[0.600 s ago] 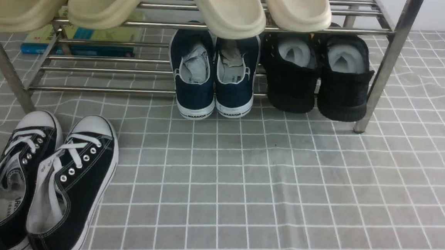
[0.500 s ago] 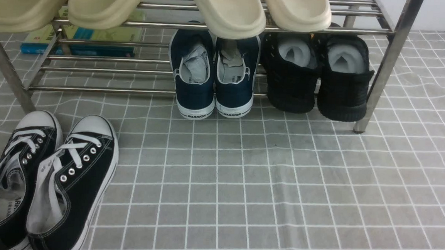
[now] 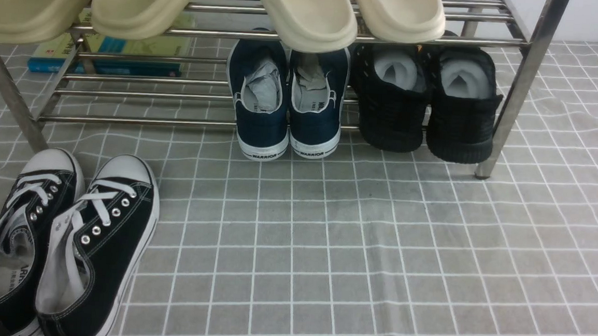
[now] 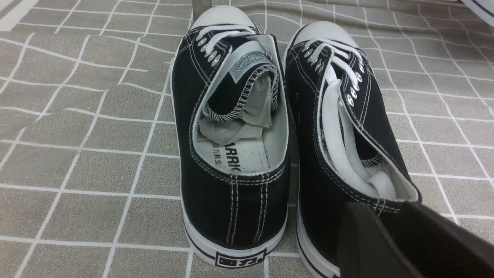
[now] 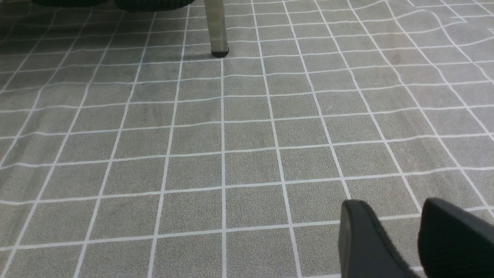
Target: Take the shoes off the shelf with your hand from the grey coffee tablecloth.
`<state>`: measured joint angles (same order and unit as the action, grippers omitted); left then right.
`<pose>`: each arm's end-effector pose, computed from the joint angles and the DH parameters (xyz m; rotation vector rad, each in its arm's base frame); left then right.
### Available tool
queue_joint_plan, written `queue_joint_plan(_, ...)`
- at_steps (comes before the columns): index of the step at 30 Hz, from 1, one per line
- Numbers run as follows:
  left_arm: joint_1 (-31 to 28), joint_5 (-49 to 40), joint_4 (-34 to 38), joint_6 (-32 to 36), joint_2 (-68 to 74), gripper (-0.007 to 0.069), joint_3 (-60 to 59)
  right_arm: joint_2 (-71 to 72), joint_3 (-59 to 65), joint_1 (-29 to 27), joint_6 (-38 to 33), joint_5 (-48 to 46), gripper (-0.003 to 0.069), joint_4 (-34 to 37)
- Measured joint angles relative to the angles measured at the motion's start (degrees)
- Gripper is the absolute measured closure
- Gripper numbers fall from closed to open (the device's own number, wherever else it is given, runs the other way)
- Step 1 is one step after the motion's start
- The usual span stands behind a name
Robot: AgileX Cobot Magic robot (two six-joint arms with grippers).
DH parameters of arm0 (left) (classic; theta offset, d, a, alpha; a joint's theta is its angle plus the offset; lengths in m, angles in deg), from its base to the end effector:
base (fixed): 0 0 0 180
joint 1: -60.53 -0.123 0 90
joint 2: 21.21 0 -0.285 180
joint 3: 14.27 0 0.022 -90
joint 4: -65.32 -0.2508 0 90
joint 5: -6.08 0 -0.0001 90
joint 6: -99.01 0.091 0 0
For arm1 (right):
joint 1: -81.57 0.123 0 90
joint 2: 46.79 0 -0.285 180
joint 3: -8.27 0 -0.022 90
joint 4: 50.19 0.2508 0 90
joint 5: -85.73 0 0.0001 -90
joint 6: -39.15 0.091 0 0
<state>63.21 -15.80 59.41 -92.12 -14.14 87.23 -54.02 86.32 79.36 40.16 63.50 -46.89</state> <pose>0.0524 0.0011 0.1722 -0.0749 1.8723 -0.0641 0.0522 0.0000 0.1740 0.0877 1.8739 0.0427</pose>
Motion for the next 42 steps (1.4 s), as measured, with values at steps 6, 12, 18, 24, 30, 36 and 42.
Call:
queue_joint_plan(6, 0.0, 0.0, 0.0, 0.0, 0.0, 0.0454, 0.0, 0.0, 0.0, 0.0, 0.0, 0.0, 0.0420, 0.0)
queue_joint_plan(12, 0.0, 0.0, 0.0, 0.0, 0.0, 0.0446, 0.0, 0.0, 0.0, 0.0, 0.0, 0.0, 0.0420, 0.0)
queue_joint_plan(18, 0.0, 0.0, 0.0, 0.0, 0.0, 0.0445, 0.0, 0.0, 0.0, 0.0, 4.8, 0.6, 0.0420, 4.6)
queue_joint_plan(24, 0.0, 0.0, 0.0, 0.0, 0.0, 0.0434, 0.0, 0.0, 0.5, 0.0, 18.9, 1.8, 0.0420, 27.4)
queue_joint_plan(30, 0.0, 0.0, 0.0, 0.0, 0.0, 0.0426, 0.0, 0.0, 0.5, 0.0, 20.8, 4.1, 0.0420, 35.7)
queue_joint_plan(36, 0.0, 0.0, 0.0, 0.0, 0.0, 0.0420, 0.0, -0.4, -5.2, 0.0, 11.9, 9.5, 0.0477, 36.3)
queue_joint_plan(42, 0.0, 0.0, 0.0, 0.0, 0.0, 0.0412, 0.0, -18.1, -25.1, 0.0, -9.2, -1.5, 0.0670, 27.3)
